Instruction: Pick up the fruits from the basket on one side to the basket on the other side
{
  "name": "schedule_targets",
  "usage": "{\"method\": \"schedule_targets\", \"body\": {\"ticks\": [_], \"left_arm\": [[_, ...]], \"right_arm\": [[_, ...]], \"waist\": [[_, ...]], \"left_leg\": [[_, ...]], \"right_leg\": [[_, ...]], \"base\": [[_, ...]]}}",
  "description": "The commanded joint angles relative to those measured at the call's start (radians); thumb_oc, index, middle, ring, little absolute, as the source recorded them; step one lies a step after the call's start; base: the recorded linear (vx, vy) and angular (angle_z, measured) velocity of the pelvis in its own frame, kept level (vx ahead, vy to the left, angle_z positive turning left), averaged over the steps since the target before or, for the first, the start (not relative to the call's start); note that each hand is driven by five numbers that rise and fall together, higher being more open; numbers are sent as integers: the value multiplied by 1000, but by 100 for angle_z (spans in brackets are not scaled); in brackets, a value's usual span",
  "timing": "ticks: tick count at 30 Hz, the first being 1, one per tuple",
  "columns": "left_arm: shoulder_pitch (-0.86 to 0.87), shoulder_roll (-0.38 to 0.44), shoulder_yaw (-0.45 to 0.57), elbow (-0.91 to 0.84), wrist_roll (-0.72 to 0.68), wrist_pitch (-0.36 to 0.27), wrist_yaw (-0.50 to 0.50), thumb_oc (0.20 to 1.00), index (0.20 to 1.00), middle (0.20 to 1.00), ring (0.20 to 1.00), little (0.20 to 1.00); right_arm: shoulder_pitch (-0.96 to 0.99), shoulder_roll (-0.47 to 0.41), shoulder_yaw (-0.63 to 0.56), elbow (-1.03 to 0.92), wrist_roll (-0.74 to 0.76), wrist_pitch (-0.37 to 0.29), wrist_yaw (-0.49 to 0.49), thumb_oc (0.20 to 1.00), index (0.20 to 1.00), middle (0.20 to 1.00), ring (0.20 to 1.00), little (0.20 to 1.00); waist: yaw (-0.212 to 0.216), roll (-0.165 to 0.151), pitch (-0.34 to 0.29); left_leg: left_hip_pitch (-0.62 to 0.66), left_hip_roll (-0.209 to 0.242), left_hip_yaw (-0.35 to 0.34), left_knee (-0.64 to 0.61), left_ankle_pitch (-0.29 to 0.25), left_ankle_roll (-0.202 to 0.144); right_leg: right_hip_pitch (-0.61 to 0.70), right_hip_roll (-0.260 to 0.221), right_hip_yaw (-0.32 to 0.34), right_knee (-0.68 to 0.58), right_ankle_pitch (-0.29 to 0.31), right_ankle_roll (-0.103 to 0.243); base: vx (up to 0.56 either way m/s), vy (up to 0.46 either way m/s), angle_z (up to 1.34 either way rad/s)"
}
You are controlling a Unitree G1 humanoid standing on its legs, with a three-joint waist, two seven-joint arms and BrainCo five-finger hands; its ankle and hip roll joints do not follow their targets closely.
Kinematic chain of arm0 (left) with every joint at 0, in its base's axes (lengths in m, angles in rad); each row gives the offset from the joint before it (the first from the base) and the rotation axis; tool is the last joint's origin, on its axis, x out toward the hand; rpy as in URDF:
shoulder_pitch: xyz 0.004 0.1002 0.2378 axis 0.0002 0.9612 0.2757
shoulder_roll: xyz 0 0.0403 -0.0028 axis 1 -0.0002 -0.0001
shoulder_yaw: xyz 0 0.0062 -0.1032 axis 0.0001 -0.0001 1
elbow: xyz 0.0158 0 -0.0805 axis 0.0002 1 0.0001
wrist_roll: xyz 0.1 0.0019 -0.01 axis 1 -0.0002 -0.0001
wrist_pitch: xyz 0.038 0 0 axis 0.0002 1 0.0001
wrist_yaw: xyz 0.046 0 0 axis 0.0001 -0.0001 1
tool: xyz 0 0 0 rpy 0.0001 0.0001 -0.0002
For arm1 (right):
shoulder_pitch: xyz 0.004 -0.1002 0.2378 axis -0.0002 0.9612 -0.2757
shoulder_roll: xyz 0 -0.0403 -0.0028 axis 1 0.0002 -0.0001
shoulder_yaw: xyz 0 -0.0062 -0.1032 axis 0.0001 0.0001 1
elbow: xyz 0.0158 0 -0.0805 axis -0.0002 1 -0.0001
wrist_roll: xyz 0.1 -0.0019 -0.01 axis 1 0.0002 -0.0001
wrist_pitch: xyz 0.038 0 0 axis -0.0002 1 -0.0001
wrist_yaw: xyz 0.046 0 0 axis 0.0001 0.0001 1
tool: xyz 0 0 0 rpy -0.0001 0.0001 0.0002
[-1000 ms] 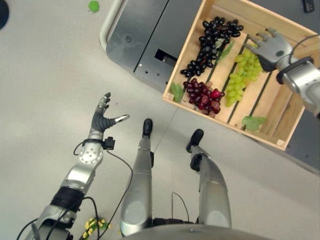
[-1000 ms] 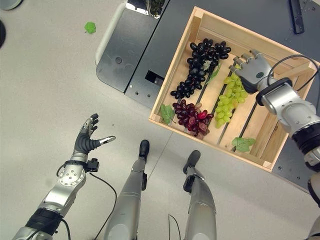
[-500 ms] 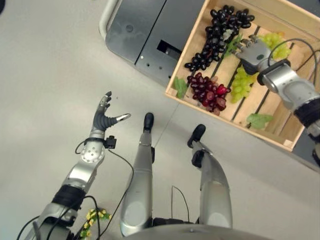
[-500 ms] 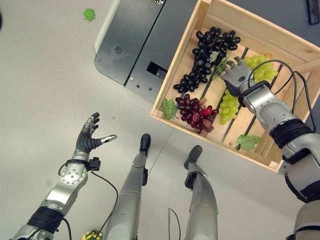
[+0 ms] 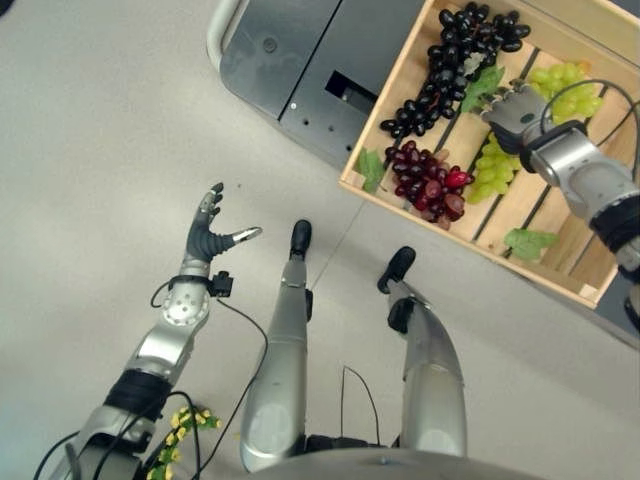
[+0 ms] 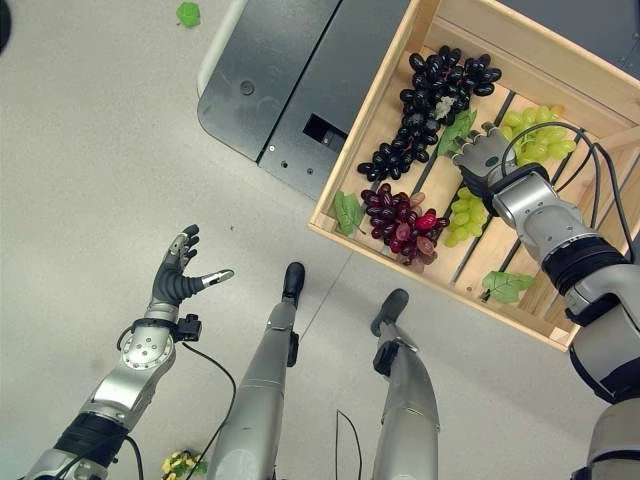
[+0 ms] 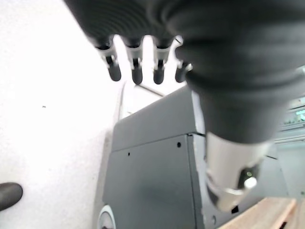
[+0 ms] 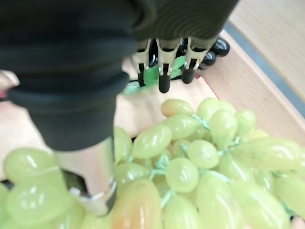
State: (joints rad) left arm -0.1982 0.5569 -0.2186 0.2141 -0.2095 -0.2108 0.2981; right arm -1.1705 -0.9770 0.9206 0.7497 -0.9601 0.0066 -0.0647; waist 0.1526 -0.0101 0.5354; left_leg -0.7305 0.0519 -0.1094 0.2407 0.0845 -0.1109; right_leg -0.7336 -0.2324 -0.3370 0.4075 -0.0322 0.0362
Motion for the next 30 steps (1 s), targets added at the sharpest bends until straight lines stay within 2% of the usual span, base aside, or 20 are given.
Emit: {"method": "schedule_targets", "body": {"ticks": [1,13,24,30], "left_arm": [[29,-17,1,-76,9,-35,-6,1000,1000,1000,1000,1000],[34,-13,2,-72,3,-35,-31,1000,1000,1000,1000,1000],[54,0,17,-80,12,-30,-48,1000,1000,1000,1000,1000],[70,9,30,-87,22,-30,-51,1000,1000,1000,1000,1000]], "right_arm": [[-44,-86,110,2,-3,6,15,1000,1000,1000,1000,1000],[-14,-146,139,-54,23,-43,59,1000,1000,1000,1000,1000],[-30,-275,167,-211,106,-93,97,1000,1000,1000,1000,1000],[-73,-390,173,-344,178,-118,90,1000,1000,1000,1000,1000]], "waist": [[-25,38,-15],[-31,27,-15],[-43,6,-15],[-57,-18,-15]], "left_leg": [[-20,-25,15,-5,14,23],[-6,-25,14,-16,17,23],[14,-20,15,-25,19,19],[21,-15,23,-23,16,18]], "right_leg": [[21,12,-3,40,-80,78],[36,12,-2,31,-76,77],[55,15,-4,24,-74,79],[62,19,0,15,-69,83]], "base": [[0,0,0],[0,0,0],[0,0,0],[0,0,0]]}}
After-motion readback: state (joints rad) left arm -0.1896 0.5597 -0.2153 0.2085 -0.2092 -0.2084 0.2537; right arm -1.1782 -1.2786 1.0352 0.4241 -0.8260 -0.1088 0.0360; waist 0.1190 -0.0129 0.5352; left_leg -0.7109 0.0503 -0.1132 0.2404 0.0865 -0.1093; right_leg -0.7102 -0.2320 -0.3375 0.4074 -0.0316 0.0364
